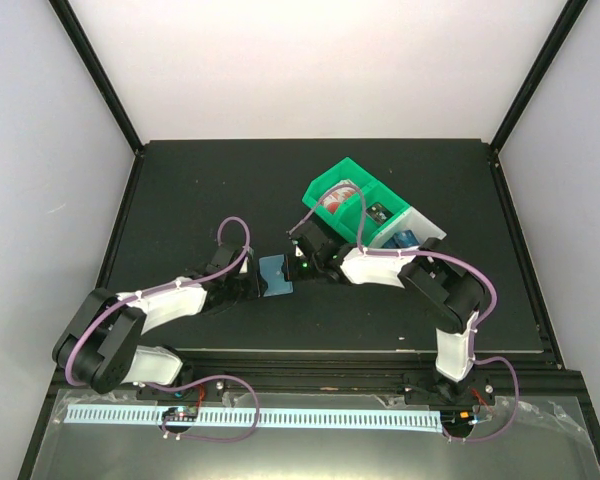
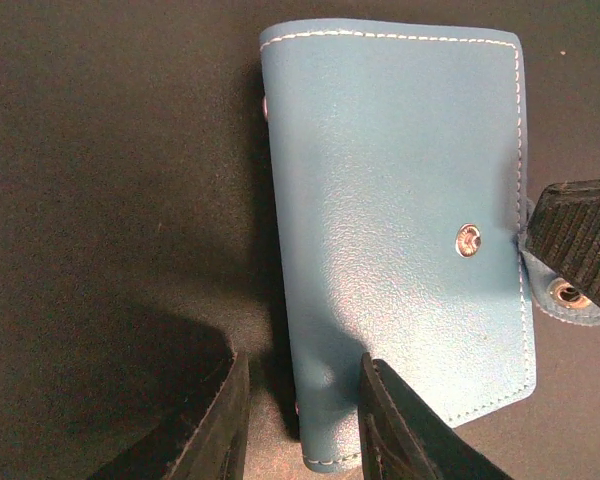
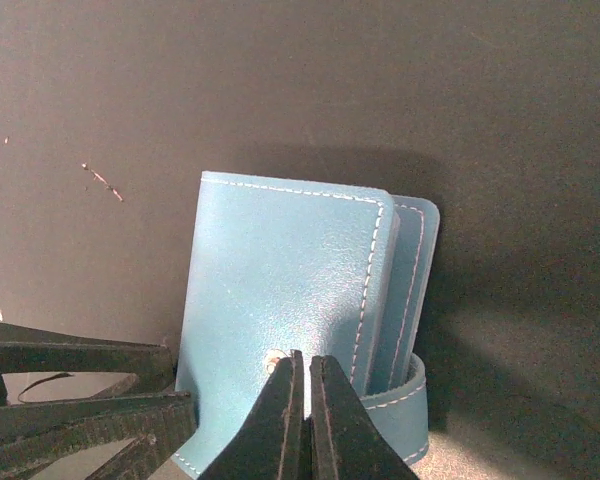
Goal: Put the credit cards into the card holder
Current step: Close the card holder at the center of the board.
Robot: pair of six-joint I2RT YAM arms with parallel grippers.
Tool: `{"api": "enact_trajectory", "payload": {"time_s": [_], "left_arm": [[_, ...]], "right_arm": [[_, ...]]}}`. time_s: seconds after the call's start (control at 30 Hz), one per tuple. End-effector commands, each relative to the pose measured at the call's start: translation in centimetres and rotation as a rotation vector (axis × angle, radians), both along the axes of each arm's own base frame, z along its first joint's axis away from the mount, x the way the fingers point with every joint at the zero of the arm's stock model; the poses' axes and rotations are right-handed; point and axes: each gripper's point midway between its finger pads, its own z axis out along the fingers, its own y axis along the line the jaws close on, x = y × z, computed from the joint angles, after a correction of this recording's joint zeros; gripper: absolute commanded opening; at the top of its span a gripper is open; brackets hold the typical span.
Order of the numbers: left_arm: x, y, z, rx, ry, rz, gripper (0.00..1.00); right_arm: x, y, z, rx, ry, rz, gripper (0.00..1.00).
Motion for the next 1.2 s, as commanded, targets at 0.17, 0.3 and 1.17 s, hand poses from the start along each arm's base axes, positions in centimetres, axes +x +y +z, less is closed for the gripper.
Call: {"api": "enact_trajectory", "payload": {"time_s": [0.17, 0.3, 1.17], "left_arm": [[-1.6, -0.8, -1.7, -0.019, 0.08, -0.035, 0.32], [-1.9, -1.3, -1.8, -0.041, 0.091, -0.042, 0.3], [-1.0, -1.3, -0.4, -0.092, 0.046, 0.025, 0.23]], "right_arm": [[1.0, -0.1, 0.7, -0.014, -0.089, -0.042, 0.01], [1.6, 0.5, 0.8, -0.059, -0.163, -0.043, 0.01], [3.0, 2.8, 0.7, -0.082, -0.256, -0.086, 0.18]]}}
